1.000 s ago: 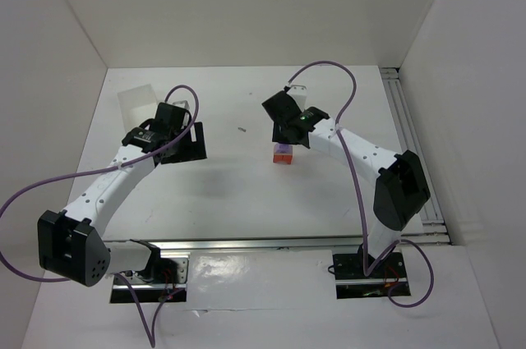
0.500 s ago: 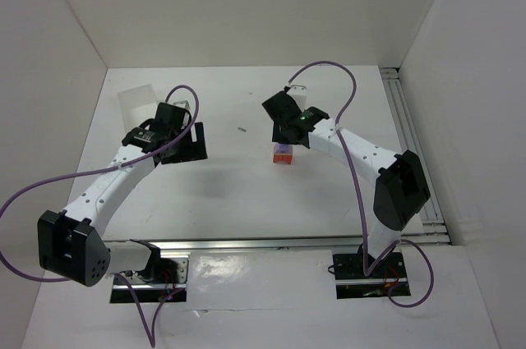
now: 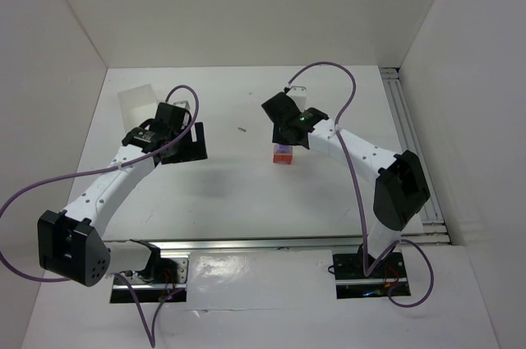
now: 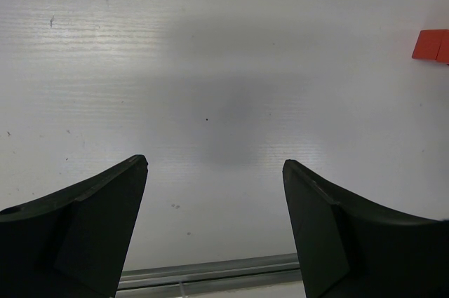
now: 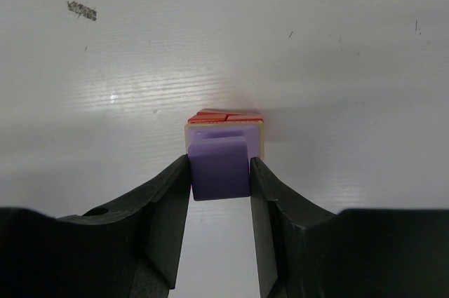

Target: Build the wood block tower

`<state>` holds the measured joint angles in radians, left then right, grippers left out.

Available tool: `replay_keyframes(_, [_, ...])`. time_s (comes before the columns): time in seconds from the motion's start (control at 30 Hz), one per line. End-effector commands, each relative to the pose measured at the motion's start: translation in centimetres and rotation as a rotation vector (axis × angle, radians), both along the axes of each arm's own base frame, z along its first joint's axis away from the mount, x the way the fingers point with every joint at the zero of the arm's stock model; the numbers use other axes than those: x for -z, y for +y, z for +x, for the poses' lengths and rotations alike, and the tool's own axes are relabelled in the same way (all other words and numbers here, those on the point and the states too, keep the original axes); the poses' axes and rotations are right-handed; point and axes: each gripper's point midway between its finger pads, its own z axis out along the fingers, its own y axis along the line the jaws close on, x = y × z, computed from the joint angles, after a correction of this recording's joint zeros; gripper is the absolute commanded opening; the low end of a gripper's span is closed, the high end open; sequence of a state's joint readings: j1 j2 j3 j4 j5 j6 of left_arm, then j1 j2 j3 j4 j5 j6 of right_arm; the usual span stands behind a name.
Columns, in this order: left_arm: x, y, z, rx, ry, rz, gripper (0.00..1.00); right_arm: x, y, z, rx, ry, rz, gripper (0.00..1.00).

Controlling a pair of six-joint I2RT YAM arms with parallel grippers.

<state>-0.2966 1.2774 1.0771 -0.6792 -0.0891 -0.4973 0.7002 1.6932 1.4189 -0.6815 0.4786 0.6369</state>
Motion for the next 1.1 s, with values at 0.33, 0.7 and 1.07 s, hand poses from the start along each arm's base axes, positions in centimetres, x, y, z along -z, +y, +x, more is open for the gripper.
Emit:
replay_keyframes(0.33, [-1.54,-0.45,0.5,0.02,-0.054,-0.021,0.91,0.88,0.0,-0.27,0.014,0.011,-0.034,0.45])
replay_keyframes(0.7, [-1.54,-0.3,0.56,0.014,-0.056,-0.014,0.91,0.92,0.16,-0.09,0.014,0.011,-0.034,0.45])
replay_keyframes(1.07, [-1.27,-0.31,0.6,0.014,-0.048,-0.012,0.91,0.96,0.32,0.09,0.014,0.011,-0.034,0.47])
